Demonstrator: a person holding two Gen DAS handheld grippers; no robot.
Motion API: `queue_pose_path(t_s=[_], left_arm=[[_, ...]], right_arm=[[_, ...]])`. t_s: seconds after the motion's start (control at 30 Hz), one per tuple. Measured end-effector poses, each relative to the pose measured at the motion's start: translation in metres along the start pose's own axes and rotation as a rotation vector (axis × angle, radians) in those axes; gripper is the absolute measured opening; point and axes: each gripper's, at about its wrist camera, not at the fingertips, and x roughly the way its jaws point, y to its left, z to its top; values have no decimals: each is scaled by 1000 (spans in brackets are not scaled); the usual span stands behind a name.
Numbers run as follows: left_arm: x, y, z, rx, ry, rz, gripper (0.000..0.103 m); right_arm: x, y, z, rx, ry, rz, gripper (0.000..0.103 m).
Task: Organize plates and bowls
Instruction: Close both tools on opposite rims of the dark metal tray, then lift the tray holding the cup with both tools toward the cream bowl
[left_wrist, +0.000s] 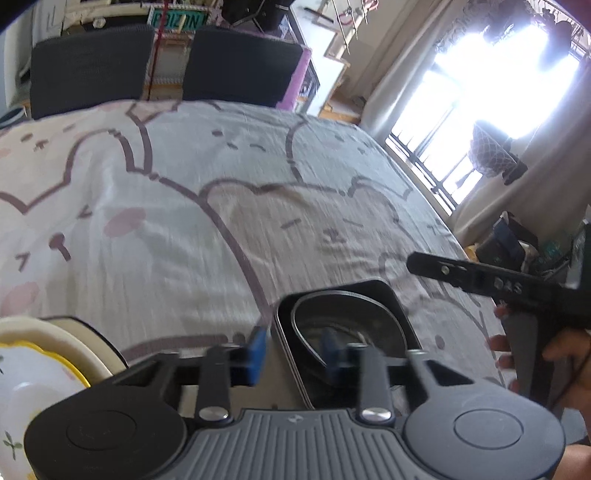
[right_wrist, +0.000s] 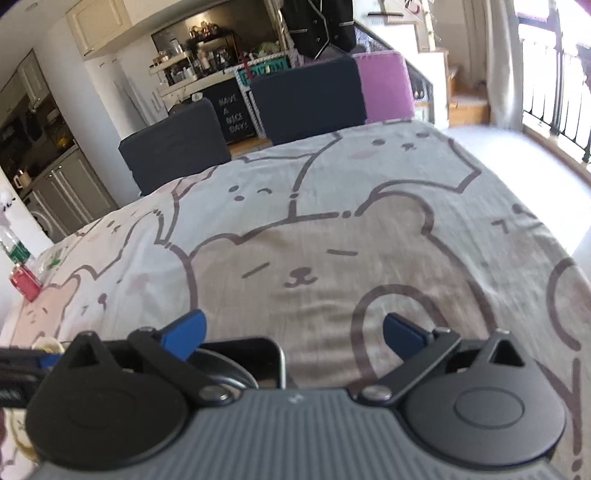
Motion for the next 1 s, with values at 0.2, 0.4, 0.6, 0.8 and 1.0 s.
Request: queue_pose_path(t_s=[0.2,0.4,0.6,0.8,1.0], left_arm=[[9,0,-6,28,54,17,19],[18,2,-6,1,88,-3,19],[26,1,-8,4,113,2,19],[32,5,-7,-33,125,-9,19],[38,10,-7,-105,128,-35,11]], right_arm=[[13,-3,1,-37,122,-41,73],[13,3,-3,-54,162,31,57],[22,10,-12,-96,241,32,17],[17,5,-19,-94,262,48,13],[13,1,-23,-90,291,78,7]])
